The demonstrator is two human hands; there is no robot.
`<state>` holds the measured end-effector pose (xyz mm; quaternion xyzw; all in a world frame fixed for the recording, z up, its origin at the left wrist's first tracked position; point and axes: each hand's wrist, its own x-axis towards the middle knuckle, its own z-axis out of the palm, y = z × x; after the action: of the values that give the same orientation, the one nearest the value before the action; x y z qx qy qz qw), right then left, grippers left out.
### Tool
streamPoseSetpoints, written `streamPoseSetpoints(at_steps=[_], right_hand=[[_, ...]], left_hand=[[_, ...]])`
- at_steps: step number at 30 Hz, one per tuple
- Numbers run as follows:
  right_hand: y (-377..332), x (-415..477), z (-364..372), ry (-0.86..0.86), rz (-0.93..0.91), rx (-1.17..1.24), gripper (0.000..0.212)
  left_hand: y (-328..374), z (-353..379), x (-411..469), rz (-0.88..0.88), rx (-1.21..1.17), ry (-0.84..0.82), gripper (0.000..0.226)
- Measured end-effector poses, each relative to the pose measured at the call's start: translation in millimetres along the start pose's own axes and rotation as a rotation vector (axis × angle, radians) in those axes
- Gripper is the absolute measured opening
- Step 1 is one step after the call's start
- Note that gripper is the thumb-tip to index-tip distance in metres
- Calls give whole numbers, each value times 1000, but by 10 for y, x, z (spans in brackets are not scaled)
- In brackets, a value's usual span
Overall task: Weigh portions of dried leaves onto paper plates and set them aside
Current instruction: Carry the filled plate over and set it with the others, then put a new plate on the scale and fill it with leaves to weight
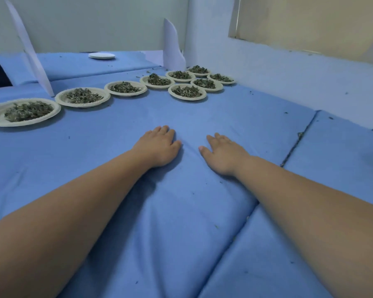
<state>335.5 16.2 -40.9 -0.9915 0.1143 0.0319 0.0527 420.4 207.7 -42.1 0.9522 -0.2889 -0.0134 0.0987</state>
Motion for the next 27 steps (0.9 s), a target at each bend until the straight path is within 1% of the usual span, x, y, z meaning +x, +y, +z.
streamPoseSetpoints(at_steps=[4, 6, 8, 10, 14, 17, 19, 21, 23, 26, 27], right_hand=[[94, -558, -165, -47, -50, -46, 64], [170, -806, -240, -80, -11, -16, 57], [299, -1034, -323, -54, 36, 67, 58], [474, -1297, -406, 23, 58, 155, 63], [972, -1928, -537, 139, 83, 283, 66], [1429, -2460, -589, 216, 137, 273, 65], [1757, -2798, -598, 272, 202, 280, 66], [2064, -3104, -596, 342, 277, 323, 65], [2356, -3400, -585, 408, 353, 336, 65], [2741, -3777, -560, 461, 441, 308, 65], [2859, -3879, -552, 467, 464, 293, 66]], left_hand=[[412, 91, -321, -40, -27, 4, 51], [674, 62, -490, -74, -32, -34, 50], [986, -7, -633, -71, 21, -74, 46], [1319, -27, -782, 20, 86, -57, 41], [2017, 10, -1010, 262, 19, 148, 31], [2620, 71, -1132, 418, -112, 176, 21], [3025, 108, -1182, 507, -145, 215, 17], [3385, 122, -1249, 576, -163, 242, 17], [3725, 139, -1320, 626, -178, 231, 16], [4193, 195, -1363, 694, -174, 227, 14], [4334, 205, -1360, 729, -188, 243, 19]])
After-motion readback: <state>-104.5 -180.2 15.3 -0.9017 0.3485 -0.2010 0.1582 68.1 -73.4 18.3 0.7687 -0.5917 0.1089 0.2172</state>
